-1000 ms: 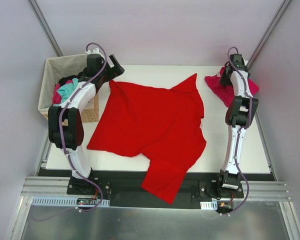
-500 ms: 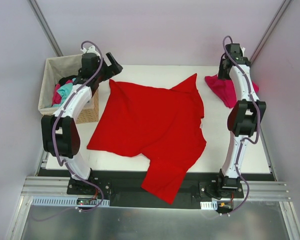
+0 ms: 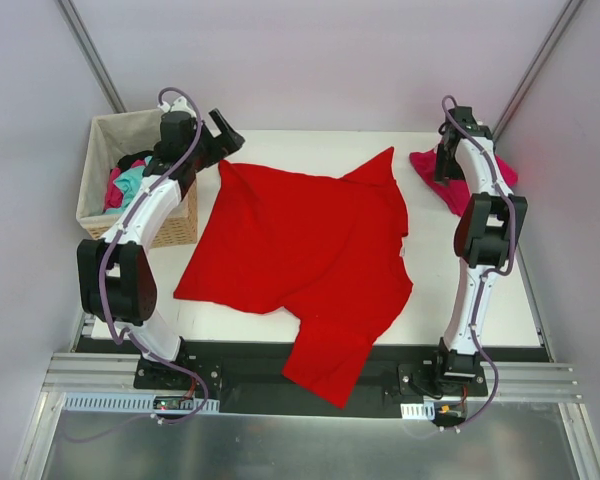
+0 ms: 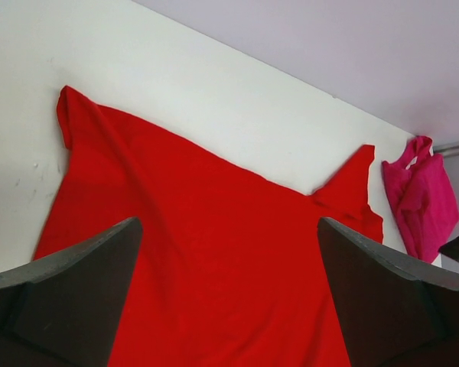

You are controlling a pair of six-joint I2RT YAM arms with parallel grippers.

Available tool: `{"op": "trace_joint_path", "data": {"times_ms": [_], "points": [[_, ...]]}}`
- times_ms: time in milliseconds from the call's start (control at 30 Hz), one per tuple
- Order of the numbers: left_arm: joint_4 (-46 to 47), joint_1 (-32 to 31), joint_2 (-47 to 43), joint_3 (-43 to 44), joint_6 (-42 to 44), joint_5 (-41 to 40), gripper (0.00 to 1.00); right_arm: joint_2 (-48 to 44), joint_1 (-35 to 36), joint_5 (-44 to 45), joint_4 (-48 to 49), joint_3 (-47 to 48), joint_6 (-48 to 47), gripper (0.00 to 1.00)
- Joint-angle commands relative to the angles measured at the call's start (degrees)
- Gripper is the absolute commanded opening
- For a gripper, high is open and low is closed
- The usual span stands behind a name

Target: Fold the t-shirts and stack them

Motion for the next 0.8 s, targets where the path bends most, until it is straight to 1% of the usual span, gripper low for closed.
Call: {"op": "trace_joint_path", "data": {"times_ms": [0, 100, 333, 467, 700, 767], "points": [[0.52, -0.57, -1.95, -1.72, -1.81, 1.55, 0.99, -3.04, -1.49, -0.28, -1.33, -2.42, 2.77, 0.96], [0.61, -0.83, -2.65, -3.74, -1.64, 1.12, 0.99, -2.6, -2.9, 1.74, -1.33, -2.68, 1.37, 0.96], [0.44, -1.1, 0.06, -2.78, -1.11, 1.73, 0.99, -1.81, -6.68, 5.7, -0.18, -4.0, 0.93, 0.96], [0.35, -1.1, 2.0, -2.08, -1.11, 1.56, 0.99, 0.56, -7.12, 7.99, -0.54, -4.0, 0.22, 0.96], [-0.79, -1.01, 4.46, -2.86, -0.32, -3.01, 0.99, 5.31, -6.33, 8.25, -0.71, -3.31, 0.31, 0.96], [-0.8, -0.92, 4.99, -2.78, -0.32, -3.1, 0.99, 6.97, -5.8, 7.9, -0.62, -2.86, -0.21, 0.96]]}}
